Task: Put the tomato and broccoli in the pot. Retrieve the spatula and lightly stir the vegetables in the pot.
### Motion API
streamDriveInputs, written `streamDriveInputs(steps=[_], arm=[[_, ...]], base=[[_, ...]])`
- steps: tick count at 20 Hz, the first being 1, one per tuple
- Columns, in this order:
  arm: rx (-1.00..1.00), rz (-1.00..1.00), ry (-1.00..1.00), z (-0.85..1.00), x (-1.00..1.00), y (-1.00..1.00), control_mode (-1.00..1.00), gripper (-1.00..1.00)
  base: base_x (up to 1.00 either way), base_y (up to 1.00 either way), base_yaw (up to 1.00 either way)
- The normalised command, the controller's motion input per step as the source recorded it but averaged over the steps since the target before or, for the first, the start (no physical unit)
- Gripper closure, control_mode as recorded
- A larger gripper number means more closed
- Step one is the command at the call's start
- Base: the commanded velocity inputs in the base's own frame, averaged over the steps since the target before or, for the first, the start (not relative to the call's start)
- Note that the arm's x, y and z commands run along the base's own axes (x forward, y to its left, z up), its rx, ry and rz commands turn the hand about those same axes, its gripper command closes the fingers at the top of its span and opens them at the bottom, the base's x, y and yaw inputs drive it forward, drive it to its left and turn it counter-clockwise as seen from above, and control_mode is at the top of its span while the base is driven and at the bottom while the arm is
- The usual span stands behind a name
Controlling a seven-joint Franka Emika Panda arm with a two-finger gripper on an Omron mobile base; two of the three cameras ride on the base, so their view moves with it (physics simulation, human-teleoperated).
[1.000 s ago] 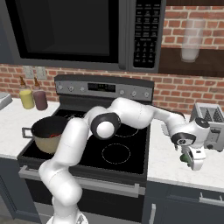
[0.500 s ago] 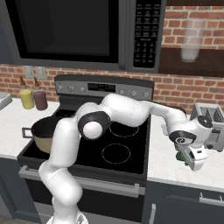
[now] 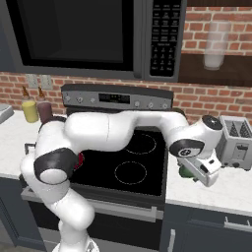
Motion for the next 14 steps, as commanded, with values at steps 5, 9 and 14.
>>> streamDriveInputs(steps=[5,9,14], arm=[[-0.17,0.40,-0.05,0.63,-0.43,1.00,-1.00,1.00],[-0.09,0.39,-0.08,0.45,-0.07,1.00,-1.00,1.00],[-0.02,0.38,-0.15,0.27,0.00,1.00,-1.00,1.00]], base=[[0.00,0.00,0.00],[0.00,0.00,0.00],[0.00,0.00,0.00]])
